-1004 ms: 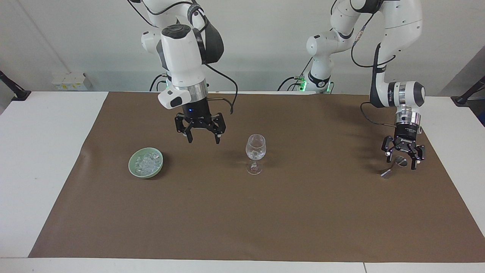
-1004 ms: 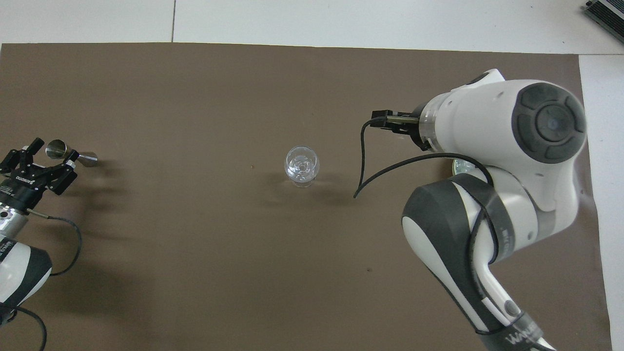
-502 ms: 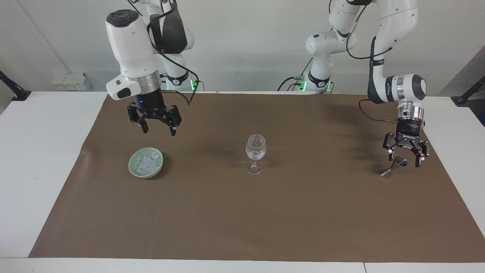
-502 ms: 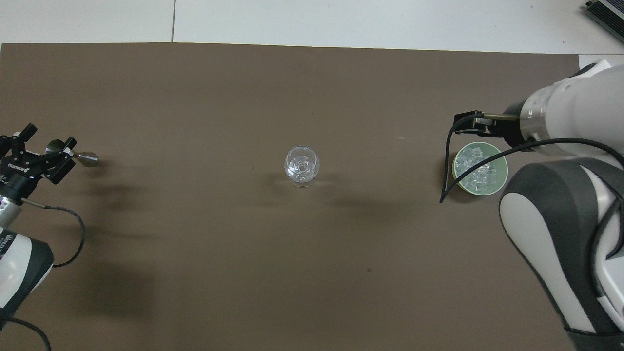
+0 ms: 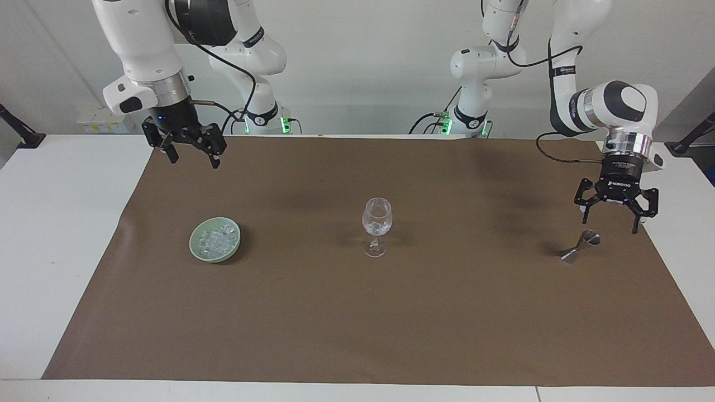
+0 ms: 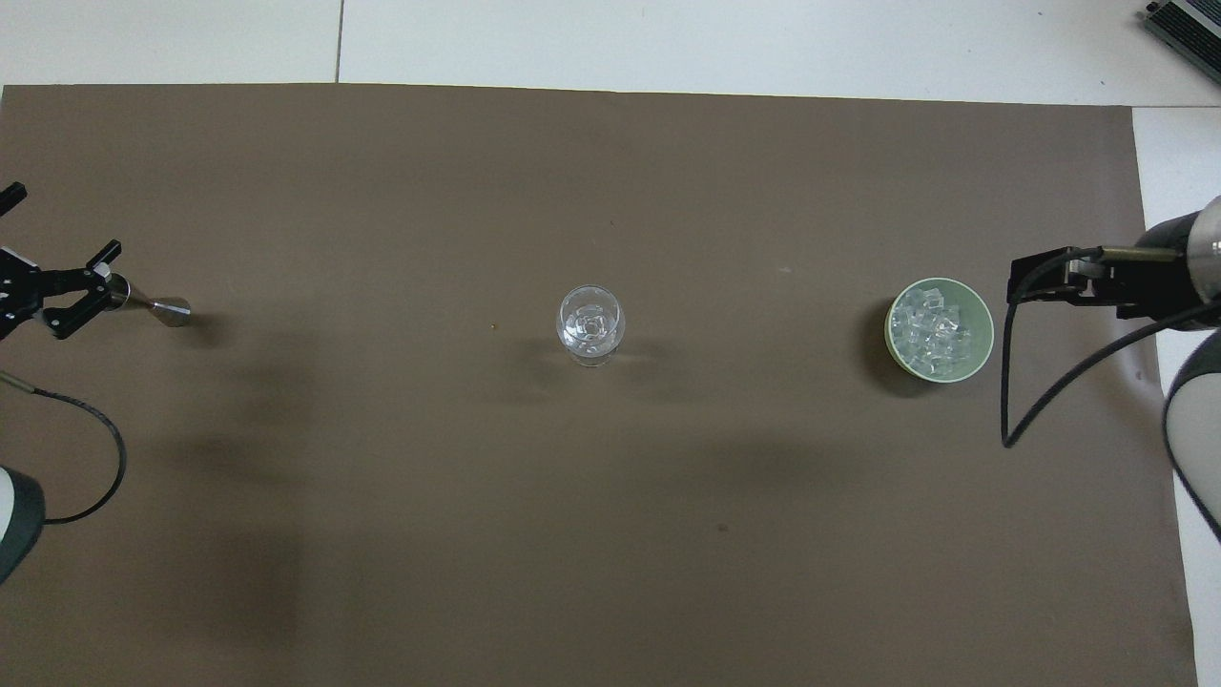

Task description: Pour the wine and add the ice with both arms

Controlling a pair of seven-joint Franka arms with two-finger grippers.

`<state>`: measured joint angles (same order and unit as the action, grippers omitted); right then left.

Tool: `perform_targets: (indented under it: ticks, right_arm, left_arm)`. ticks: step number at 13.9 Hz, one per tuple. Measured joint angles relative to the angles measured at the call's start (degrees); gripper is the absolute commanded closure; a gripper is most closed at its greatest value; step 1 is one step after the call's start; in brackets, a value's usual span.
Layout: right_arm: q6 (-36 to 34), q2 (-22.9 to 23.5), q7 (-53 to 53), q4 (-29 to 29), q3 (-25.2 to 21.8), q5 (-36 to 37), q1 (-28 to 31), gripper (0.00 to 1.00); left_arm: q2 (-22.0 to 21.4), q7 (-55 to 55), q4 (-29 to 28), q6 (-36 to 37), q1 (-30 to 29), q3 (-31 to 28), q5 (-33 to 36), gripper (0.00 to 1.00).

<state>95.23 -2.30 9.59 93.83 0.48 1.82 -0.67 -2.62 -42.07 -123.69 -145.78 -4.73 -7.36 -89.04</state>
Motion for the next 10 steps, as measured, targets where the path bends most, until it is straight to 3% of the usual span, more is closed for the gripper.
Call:
perform_targets:
  ticks: [4, 8, 10]
  right_arm:
    - [-4.3, -0.9, -1.6, -1.3, -1.8, -0.3, 0.2, 0.0]
    - [-5.2, -1.0, -1.6, -1.2, -1.9, -0.3, 0.2, 0.0]
    - [-6.0, -1.0, -1.6, -1.2, -1.9, -0.3, 0.2, 0.0]
  left_arm:
    - [-2.6, -0.5, 3.5, 3.6, 1.2, 0.2, 26.1, 0.0]
    - [-3.0, -0.5, 13.4, 20.0, 1.4, 0.3, 54.6, 0.0]
    - [-3.0, -0.2, 17.5, 26.7, 2.5, 0.6, 64.5, 0.0]
